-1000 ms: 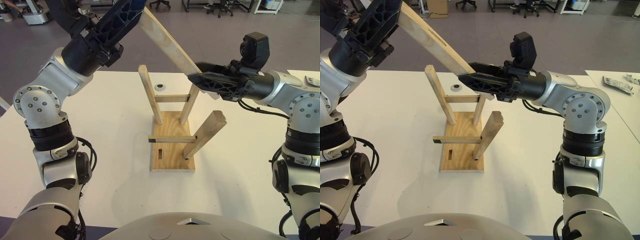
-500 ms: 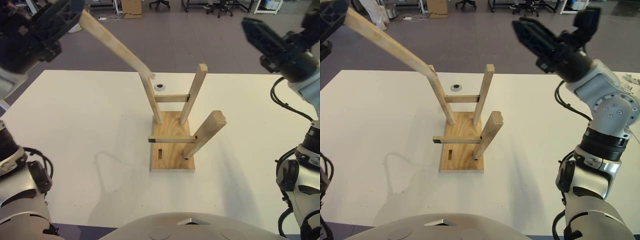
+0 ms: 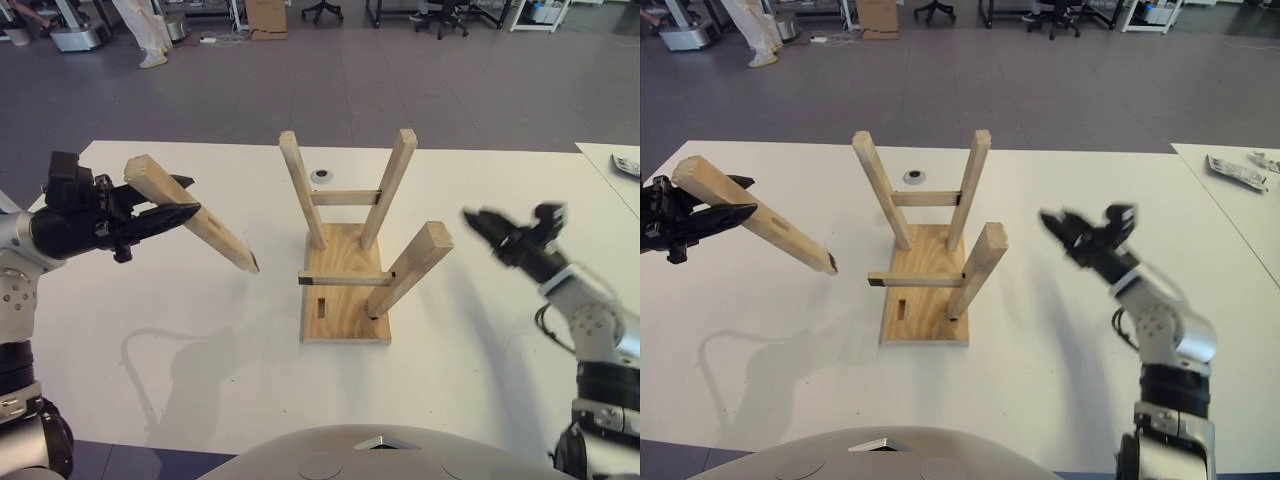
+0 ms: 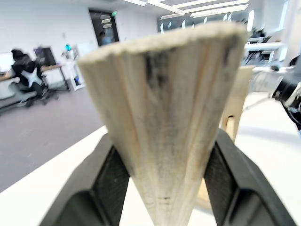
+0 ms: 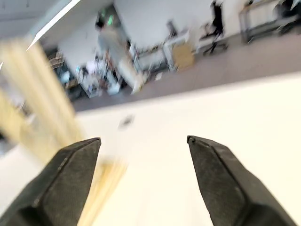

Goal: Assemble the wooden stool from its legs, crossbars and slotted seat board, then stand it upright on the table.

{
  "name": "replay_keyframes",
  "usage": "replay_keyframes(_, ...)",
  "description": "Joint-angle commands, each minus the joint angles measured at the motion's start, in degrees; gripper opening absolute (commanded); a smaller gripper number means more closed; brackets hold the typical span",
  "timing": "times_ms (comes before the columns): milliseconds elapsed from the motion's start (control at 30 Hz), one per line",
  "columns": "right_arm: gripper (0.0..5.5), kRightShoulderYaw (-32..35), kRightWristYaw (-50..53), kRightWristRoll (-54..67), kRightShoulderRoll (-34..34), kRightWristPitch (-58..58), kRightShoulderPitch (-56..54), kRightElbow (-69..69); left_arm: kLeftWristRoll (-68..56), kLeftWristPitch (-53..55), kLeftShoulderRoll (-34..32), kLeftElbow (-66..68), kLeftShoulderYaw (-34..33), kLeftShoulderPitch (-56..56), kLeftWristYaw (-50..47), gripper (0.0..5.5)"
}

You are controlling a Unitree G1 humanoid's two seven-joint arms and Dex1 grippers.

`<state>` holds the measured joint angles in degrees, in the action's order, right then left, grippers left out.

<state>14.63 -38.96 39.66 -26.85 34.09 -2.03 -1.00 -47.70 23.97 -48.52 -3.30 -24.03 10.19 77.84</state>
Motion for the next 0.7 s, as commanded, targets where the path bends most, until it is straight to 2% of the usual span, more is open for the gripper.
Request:
replay_keyframes(33, 3.44, -6.0, -1.4, -5.2, 1.2, -1.6, 4.2, -1.3, 0.3, -3.4, 2.1, 1.0, 3.1, 2.0, 4.9, 2.04)
replay_keyframes(300, 3.44, -9.5, -3.9, -6.8, 2.6, -1.3, 4.3, -0.6, 3.3, -6.7, 4.0, 2.3, 10.1, 3.0, 11.4, 2.04)
replay_keyframes(700, 3.44, -10.9, -4.4, -8.2, 2.7, -1.0, 3.3, -0.7, 1.7, -4.1, 8.8, -5.1, 13.2, 2.4, 5.9, 2.04)
